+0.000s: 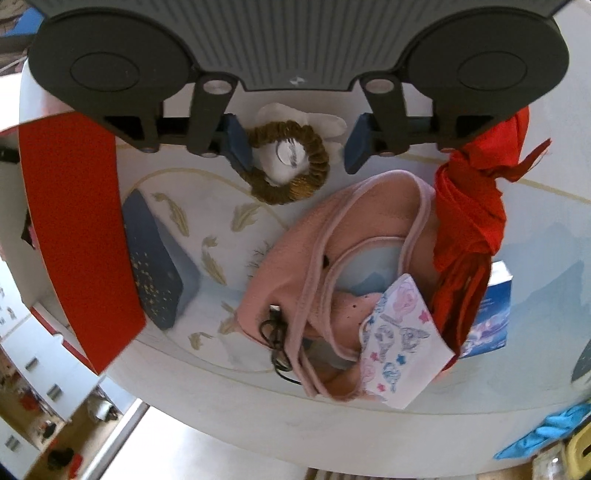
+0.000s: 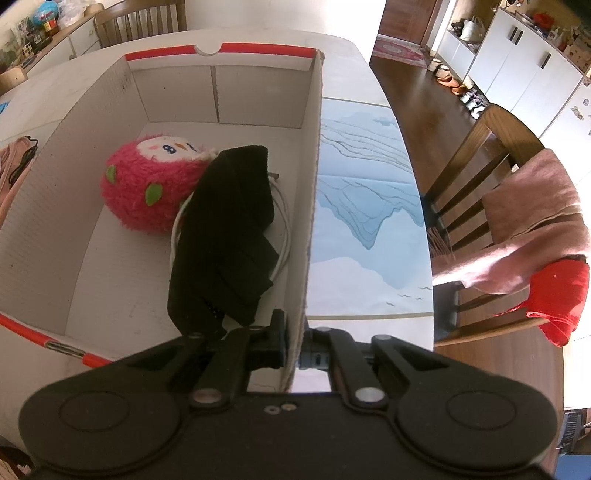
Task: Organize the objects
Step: 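Close the left tool on the brown scrunchie and lift it, then carry the scrunchie into the box and open the left tool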
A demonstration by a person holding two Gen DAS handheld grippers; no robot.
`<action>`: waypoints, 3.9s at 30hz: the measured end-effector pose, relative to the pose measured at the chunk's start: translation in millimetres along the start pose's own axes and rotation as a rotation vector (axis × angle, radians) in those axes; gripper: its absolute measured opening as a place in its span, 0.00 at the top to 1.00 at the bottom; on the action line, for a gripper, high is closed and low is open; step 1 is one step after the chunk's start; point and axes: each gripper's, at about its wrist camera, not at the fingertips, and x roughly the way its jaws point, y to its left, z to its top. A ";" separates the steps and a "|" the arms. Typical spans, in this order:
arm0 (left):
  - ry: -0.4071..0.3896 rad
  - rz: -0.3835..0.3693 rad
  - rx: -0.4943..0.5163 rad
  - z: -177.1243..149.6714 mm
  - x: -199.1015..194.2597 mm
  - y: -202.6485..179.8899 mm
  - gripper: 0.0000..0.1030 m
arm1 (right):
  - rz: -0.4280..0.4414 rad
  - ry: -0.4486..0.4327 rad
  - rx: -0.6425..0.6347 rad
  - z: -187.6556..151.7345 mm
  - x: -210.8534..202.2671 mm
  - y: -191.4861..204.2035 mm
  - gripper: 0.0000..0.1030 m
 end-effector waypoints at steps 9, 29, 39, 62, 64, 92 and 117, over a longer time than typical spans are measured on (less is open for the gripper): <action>-0.032 0.016 0.056 1.9 -11.0 -10.4 0.76 | -0.004 -0.001 0.002 0.5 -0.3 0.4 0.96; -0.051 -0.061 0.238 0.6 2.2 -53.4 0.73 | -0.007 -0.009 0.009 1.1 2.3 -0.4 0.96; -0.064 -0.103 0.272 0.3 -12.5 -58.8 0.45 | -0.002 -0.009 0.020 1.1 4.0 -1.0 0.96; 0.110 -0.152 0.106 22.0 23.3 -43.3 0.87 | -0.008 -0.006 0.052 -1.3 5.5 -1.9 0.96; 0.088 -0.171 0.128 22.0 15.2 -43.8 0.87 | -0.010 -0.005 0.053 -1.3 5.1 -1.6 0.96; -0.021 -0.099 0.606 6.2 -15.9 -73.8 0.32 | -0.078 0.012 0.148 -2.0 3.7 0.0 0.96; 0.047 -0.030 0.860 -8.9 11.3 -100.1 0.92 | -0.086 0.016 0.162 -2.6 3.7 0.3 0.96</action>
